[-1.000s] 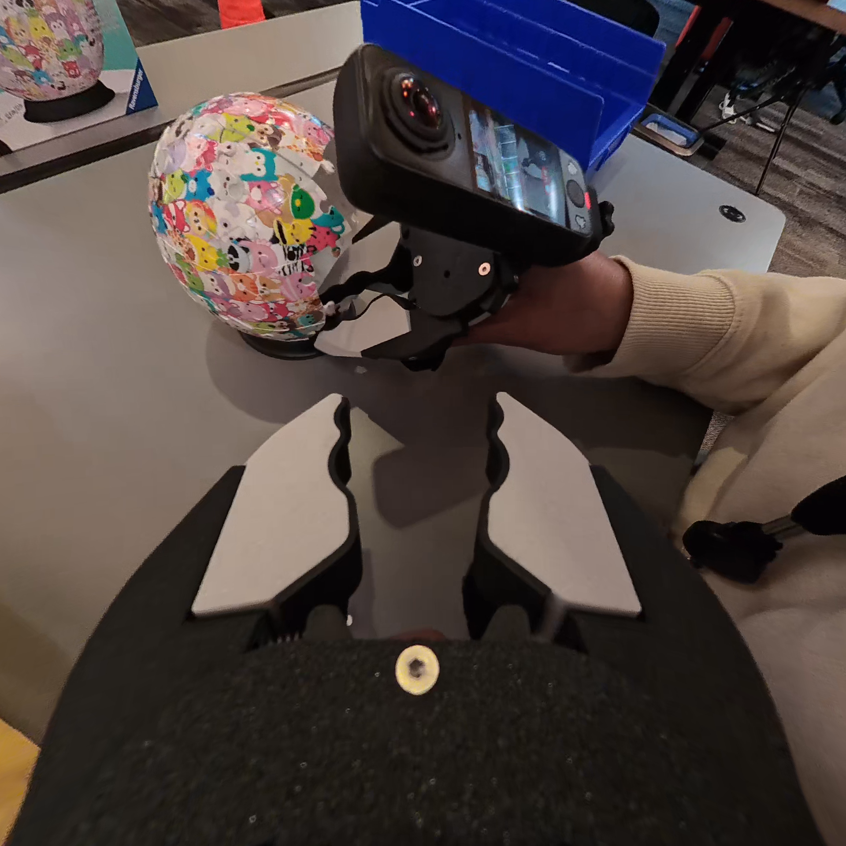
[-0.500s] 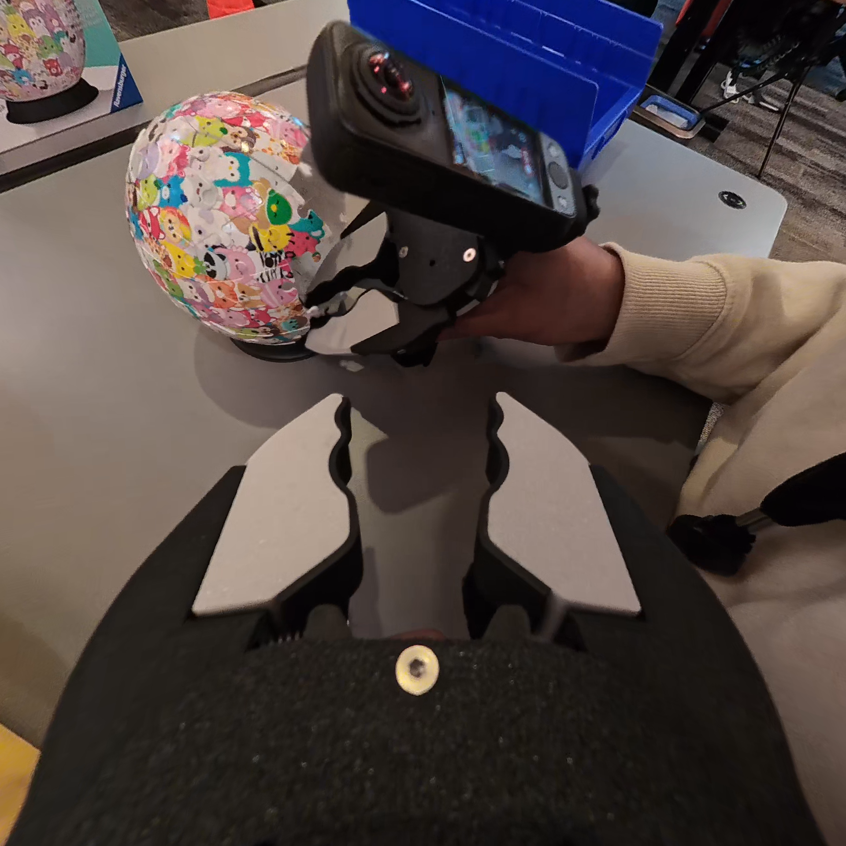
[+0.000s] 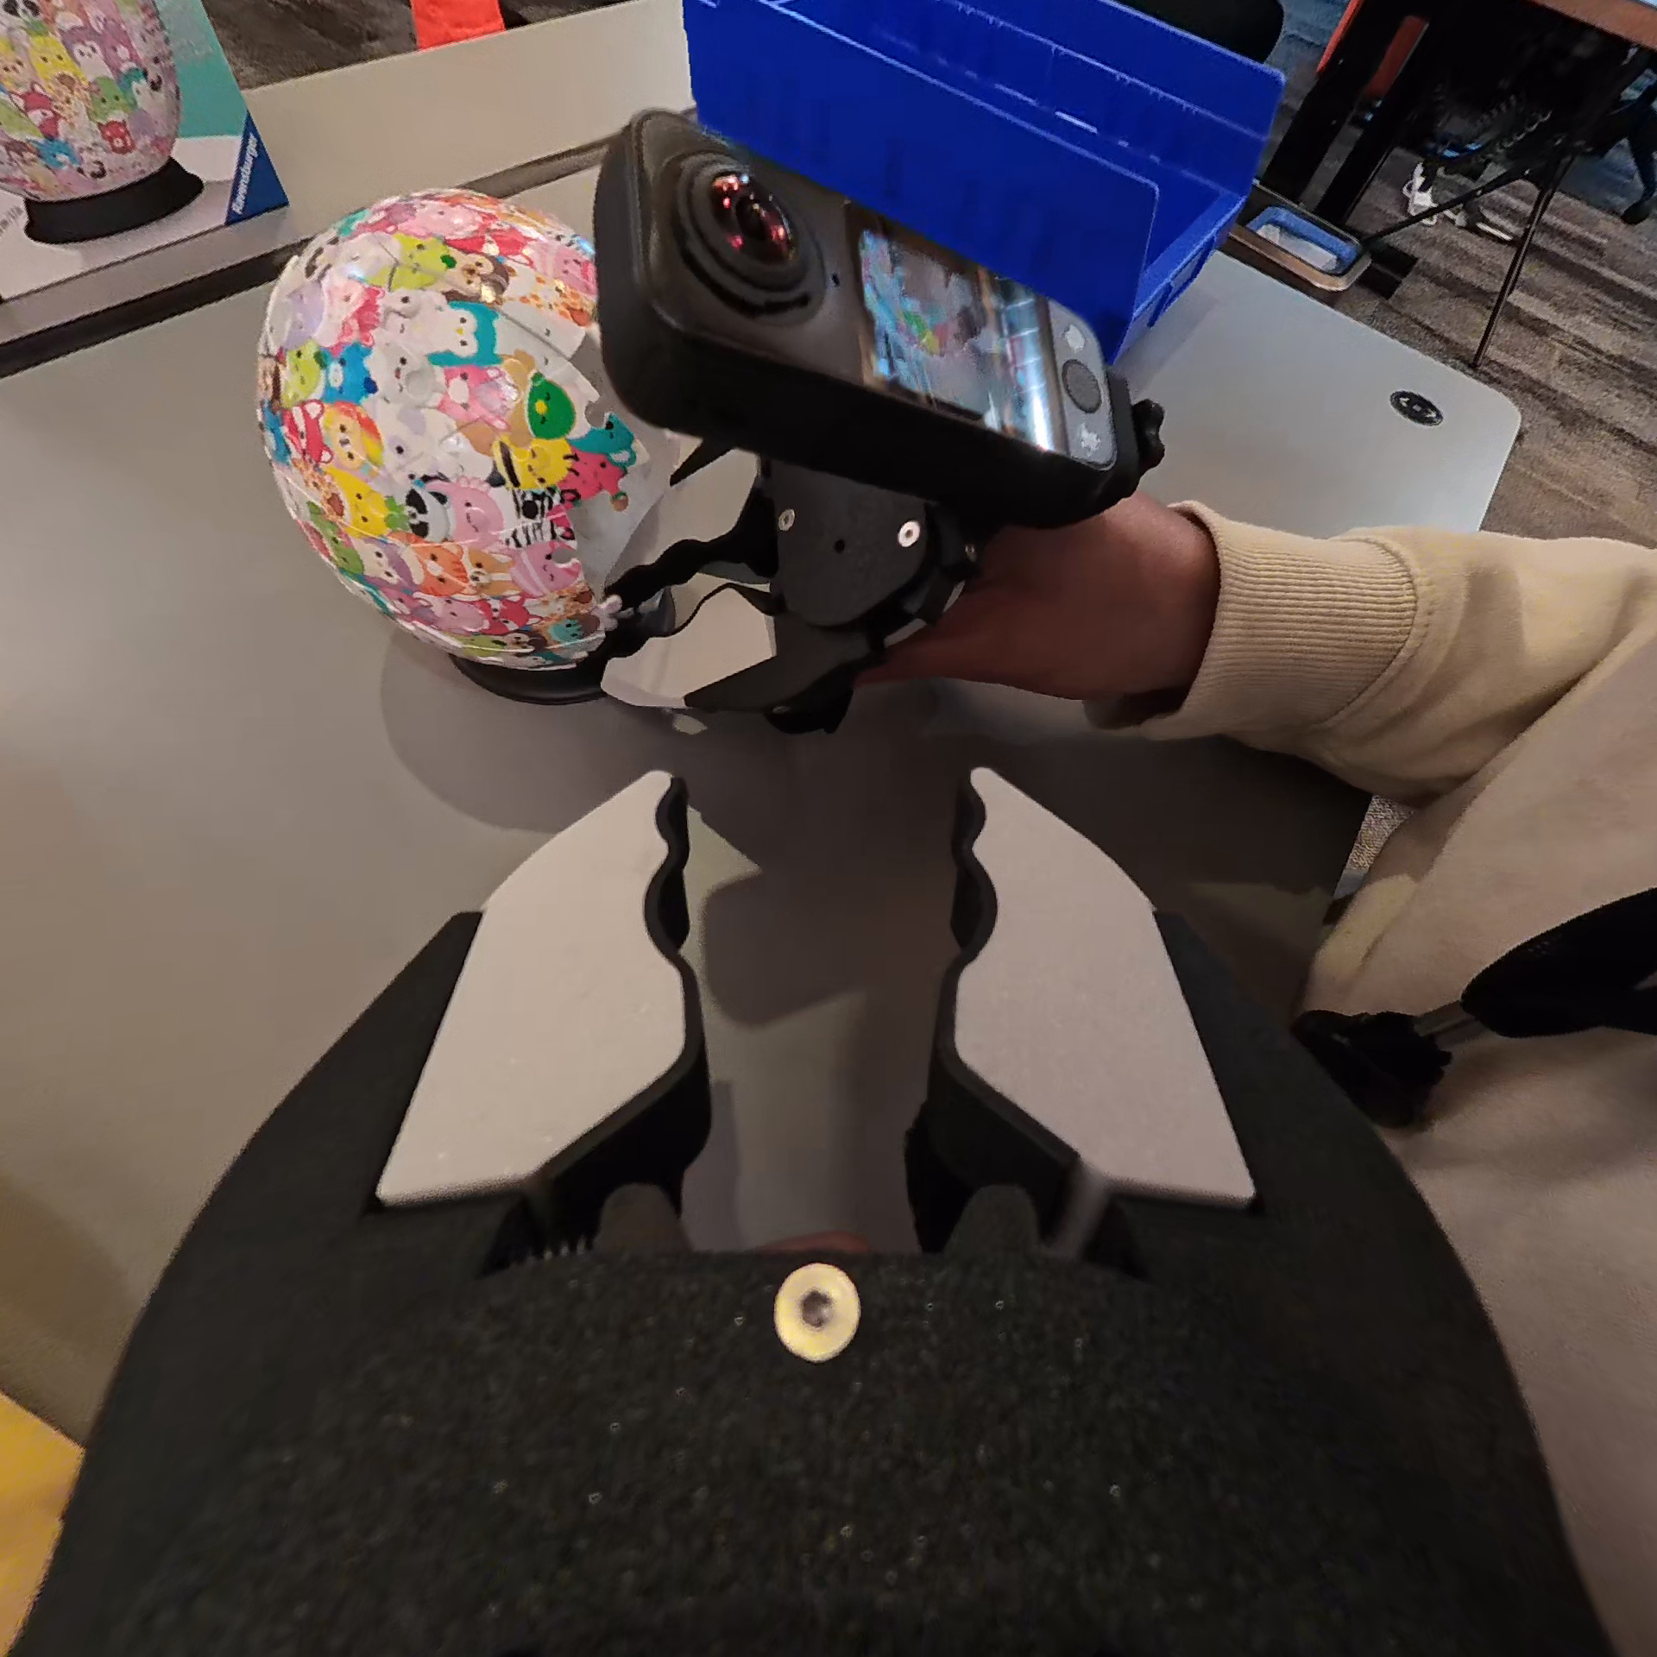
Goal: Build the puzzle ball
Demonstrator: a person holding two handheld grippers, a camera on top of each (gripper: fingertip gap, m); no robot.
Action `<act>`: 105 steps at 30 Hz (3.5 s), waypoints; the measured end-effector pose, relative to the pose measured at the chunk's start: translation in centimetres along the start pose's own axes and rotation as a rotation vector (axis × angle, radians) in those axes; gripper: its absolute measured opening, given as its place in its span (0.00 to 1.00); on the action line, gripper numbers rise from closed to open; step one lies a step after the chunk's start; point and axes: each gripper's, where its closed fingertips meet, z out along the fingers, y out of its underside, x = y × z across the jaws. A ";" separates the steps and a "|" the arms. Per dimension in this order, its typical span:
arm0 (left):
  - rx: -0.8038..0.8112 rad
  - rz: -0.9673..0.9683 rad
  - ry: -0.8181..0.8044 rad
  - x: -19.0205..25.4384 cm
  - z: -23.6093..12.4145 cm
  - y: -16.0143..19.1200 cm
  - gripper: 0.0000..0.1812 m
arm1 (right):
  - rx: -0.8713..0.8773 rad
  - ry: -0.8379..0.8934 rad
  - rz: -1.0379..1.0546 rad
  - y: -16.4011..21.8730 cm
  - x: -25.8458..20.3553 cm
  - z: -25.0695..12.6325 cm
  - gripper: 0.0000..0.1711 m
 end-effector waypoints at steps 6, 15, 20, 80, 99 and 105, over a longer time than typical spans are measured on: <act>-0.005 0.000 -0.001 0.2 -0.1 0.1 0.31 | -0.017 -0.006 -0.011 0.3 -0.4 0.2 0.17; -0.003 -0.003 -0.004 0.2 -0.3 0.1 0.31 | -0.011 0.006 -0.009 0.2 -0.4 0.3 0.20; -0.003 -0.005 -0.005 0.1 -0.3 0.2 0.31 | -0.002 0.028 -0.047 0.1 -0.5 0.2 0.20; 0.000 0.005 -0.004 0.9 -0.7 -0.5 0.32 | -0.050 -0.101 -0.027 0.3 -0.6 0.0 0.35; 0.002 -0.004 0.003 1.1 -0.6 -0.6 0.32 | -0.080 -0.151 -0.032 0.6 -0.6 0.0 0.34; 0.000 -0.002 0.001 1.1 -0.6 -0.7 0.32 | -0.043 -0.129 -0.076 -0.1 -1.2 0.1 0.29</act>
